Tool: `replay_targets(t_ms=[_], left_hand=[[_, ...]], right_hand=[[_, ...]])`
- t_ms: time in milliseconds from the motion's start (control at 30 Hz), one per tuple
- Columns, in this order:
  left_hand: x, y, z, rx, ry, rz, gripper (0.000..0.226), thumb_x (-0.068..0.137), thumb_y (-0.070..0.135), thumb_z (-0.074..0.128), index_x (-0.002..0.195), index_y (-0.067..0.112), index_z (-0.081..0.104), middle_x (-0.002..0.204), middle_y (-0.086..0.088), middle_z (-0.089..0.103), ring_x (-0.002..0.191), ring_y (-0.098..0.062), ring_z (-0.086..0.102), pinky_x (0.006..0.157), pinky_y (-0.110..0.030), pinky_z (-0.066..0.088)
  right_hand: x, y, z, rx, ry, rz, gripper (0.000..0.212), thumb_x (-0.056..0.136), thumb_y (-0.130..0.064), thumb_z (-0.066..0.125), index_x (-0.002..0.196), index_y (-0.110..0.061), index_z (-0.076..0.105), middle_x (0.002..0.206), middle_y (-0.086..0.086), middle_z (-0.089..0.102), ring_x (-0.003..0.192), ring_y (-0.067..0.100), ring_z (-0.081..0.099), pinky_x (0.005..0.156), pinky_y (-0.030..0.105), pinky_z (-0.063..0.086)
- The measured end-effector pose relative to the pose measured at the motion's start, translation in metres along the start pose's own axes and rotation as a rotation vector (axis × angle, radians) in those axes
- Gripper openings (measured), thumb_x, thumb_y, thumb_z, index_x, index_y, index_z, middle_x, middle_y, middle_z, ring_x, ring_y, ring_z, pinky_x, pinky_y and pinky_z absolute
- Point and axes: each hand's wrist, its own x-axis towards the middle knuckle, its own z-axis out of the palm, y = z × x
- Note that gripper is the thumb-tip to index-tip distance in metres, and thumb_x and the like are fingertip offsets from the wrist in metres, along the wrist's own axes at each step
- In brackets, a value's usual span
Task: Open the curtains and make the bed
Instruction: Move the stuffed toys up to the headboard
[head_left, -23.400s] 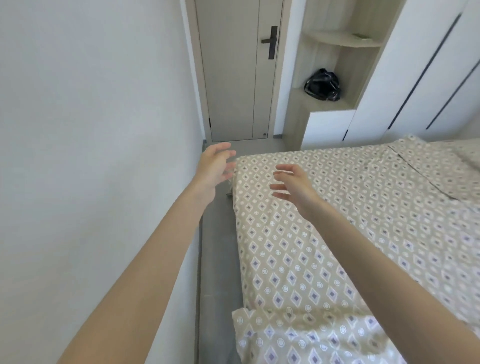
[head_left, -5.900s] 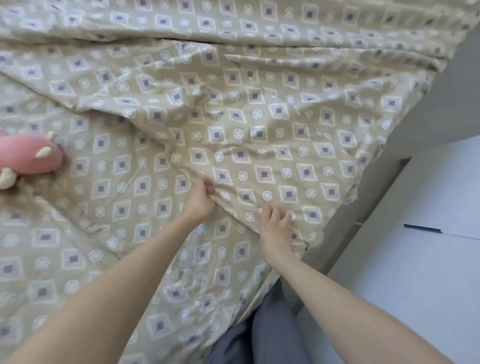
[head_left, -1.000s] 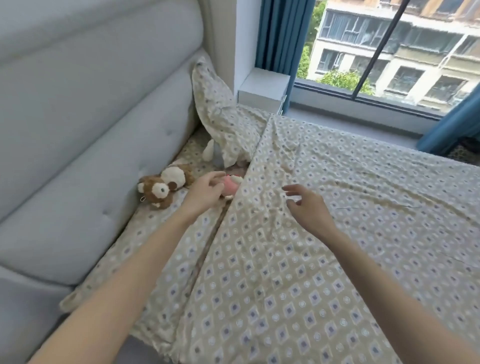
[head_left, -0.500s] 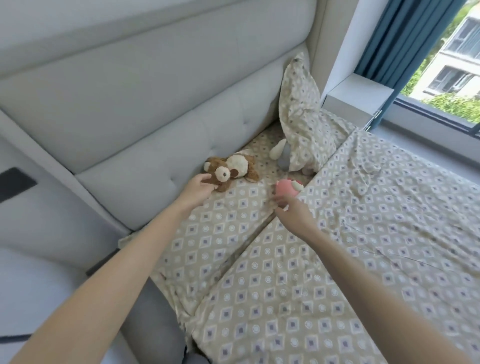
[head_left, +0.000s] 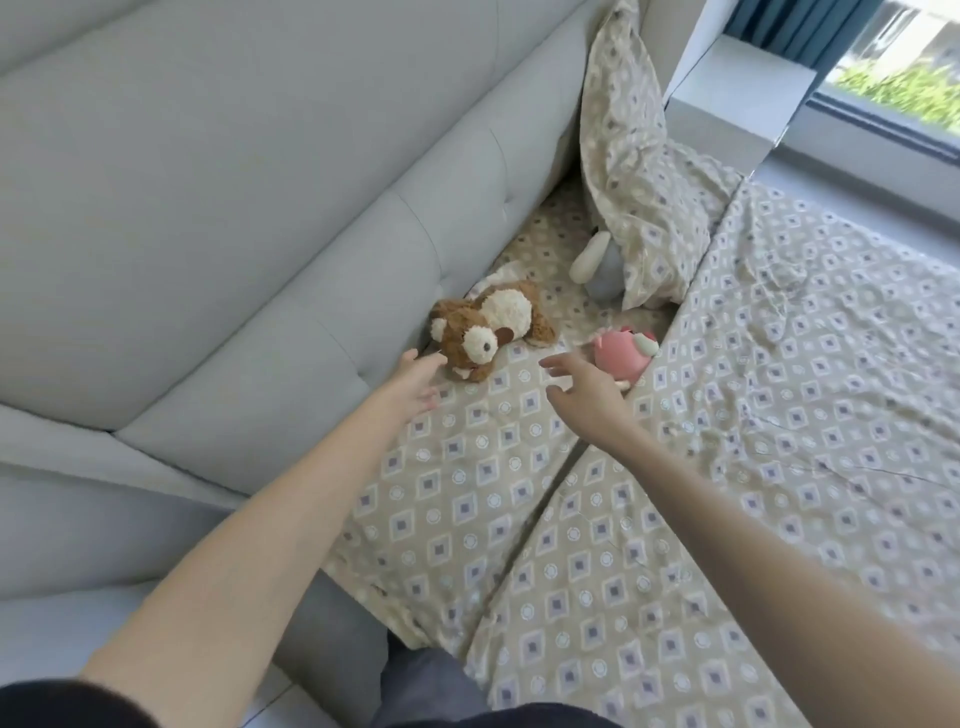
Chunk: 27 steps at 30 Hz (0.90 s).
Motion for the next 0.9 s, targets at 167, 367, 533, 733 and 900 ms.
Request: replay_targets(t_ms=[167, 367, 533, 733, 900], left_hand=[[0.07, 0.02, -0.008, -0.086, -0.09, -0.21, 0.072, 0.089, 0.029, 0.064, 0.147, 0.022, 0.024, 0.155, -0.006, 0.022, 0.138, -0.031, 0.031, 0.098, -0.041, 0.04], [0.138, 0.024, 0.006, -0.187, -0.147, -0.378, 0.084, 0.076, 0.029, 0.078, 0.144, 0.022, 0.029, 0.154, -0.009, 0.021, 0.138, -0.035, 0.027, 0.103, -0.05, 0.041], [0.176, 0.014, 0.027, -0.164, -0.195, -0.392, 0.076, 0.067, 0.038, 0.083, 0.128, 0.02, 0.043, 0.138, -0.006, 0.046, 0.123, -0.027, 0.047, 0.09, -0.046, 0.042], [0.192, 0.01, 0.048, -0.134, -0.129, -0.367, 0.062, 0.073, 0.033, 0.08, 0.118, 0.019, 0.041, 0.118, -0.007, 0.041, 0.121, -0.026, 0.046, 0.104, -0.052, 0.038], [0.182, 0.016, 0.053, -0.077, -0.077, -0.269, 0.063, 0.069, 0.04, 0.071, 0.125, 0.021, 0.049, 0.123, -0.002, 0.053, 0.108, -0.019, 0.052, 0.085, -0.037, 0.049]], right_hand=[[0.053, -0.01, 0.031, 0.0, 0.019, 0.091, 0.043, 0.093, -0.016, 0.046, 0.136, -0.021, 0.047, 0.135, 0.003, 0.052, 0.095, 0.019, 0.06, 0.07, 0.032, 0.048], [0.095, 0.007, 0.063, 0.018, 0.055, 0.2, 0.044, 0.092, -0.015, 0.044, 0.135, -0.024, 0.045, 0.138, 0.002, 0.047, 0.082, 0.016, 0.061, 0.073, 0.036, 0.053], [0.102, 0.032, 0.082, 0.016, 0.052, 0.249, 0.044, 0.093, -0.014, 0.044, 0.136, -0.026, 0.043, 0.139, 0.001, 0.044, 0.087, 0.016, 0.061, 0.08, 0.039, 0.053], [0.1, 0.049, 0.092, 0.004, 0.051, 0.267, 0.047, 0.093, -0.014, 0.043, 0.138, -0.027, 0.041, 0.138, -0.001, 0.042, 0.104, 0.019, 0.057, 0.085, 0.038, 0.05], [0.089, 0.053, 0.089, 0.016, 0.095, 0.27, 0.048, 0.091, -0.012, 0.044, 0.137, -0.026, 0.042, 0.141, 0.0, 0.04, 0.104, 0.019, 0.057, 0.087, 0.041, 0.05]])
